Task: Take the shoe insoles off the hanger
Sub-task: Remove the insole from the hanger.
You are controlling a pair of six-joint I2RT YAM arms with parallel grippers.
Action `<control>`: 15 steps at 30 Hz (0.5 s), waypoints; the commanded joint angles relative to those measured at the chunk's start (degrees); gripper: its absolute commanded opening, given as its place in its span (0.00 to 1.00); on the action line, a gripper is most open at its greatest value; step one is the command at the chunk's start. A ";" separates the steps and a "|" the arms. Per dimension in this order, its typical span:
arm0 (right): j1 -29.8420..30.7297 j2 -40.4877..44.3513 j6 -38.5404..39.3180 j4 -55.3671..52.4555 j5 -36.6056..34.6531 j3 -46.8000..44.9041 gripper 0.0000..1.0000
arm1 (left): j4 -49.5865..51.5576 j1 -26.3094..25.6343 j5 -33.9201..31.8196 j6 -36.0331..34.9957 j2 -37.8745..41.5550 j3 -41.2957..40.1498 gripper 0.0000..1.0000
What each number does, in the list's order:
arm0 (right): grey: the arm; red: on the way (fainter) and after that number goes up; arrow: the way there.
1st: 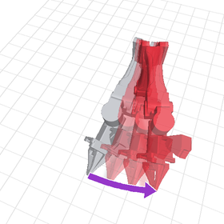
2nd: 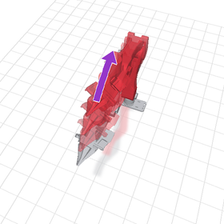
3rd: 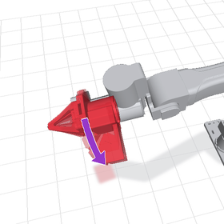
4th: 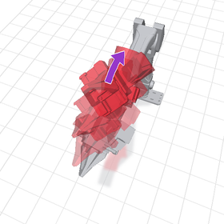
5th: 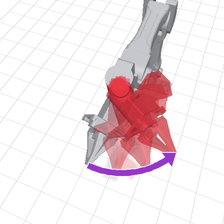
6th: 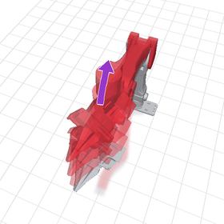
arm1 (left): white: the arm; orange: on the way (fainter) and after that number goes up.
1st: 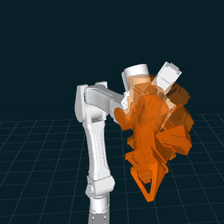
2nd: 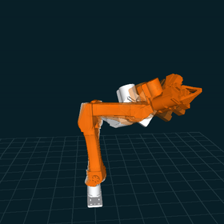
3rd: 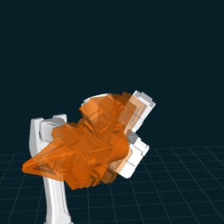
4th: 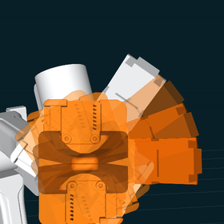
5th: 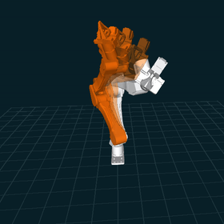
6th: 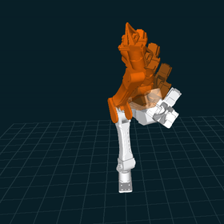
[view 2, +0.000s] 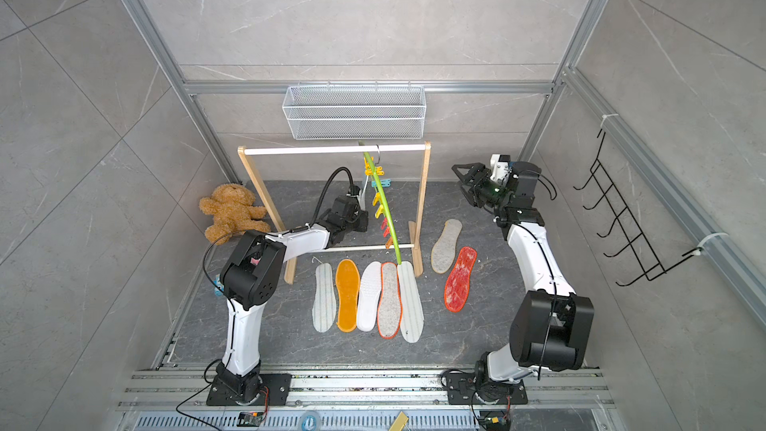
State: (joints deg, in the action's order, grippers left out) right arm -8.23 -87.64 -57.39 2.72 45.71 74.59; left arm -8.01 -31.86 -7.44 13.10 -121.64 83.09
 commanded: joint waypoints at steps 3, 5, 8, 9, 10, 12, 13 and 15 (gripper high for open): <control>1.06 -2.63 2.32 -2.03 0.95 4.46 0.72 | 5.23 -0.12 -3.08 -4.10 1.27 5.48 0.00; 1.39 -3.35 3.20 -2.92 1.04 5.60 0.73 | 5.61 -0.05 -4.23 -4.82 1.61 5.45 0.00; 2.11 -4.91 4.15 -4.07 1.04 7.46 0.73 | 5.83 0.48 -4.69 -5.00 2.12 5.33 0.00; 2.40 -5.54 4.66 -4.64 1.03 8.35 0.74 | 5.79 0.74 -4.60 -4.96 2.26 5.33 0.00; 2.68 -6.22 4.96 -5.05 1.04 9.07 0.74 | 5.81 0.90 -4.52 -5.05 2.38 5.33 0.00; 3.42 -7.68 5.42 -5.85 1.19 10.72 0.74 | 5.68 1.29 -4.31 -5.10 2.47 5.48 0.00; 3.81 -8.34 5.65 -6.17 1.30 11.49 0.74 | 5.72 1.43 -4.18 -5.16 2.59 5.59 0.00; 4.74 -9.90 6.44 -7.48 1.33 13.21 0.74 | 5.68 1.75 -3.74 -5.31 2.62 5.98 0.00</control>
State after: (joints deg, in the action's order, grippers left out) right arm -4.78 -95.53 -53.47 -2.07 45.95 84.75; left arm -2.00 -30.89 -10.46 9.32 -121.64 87.09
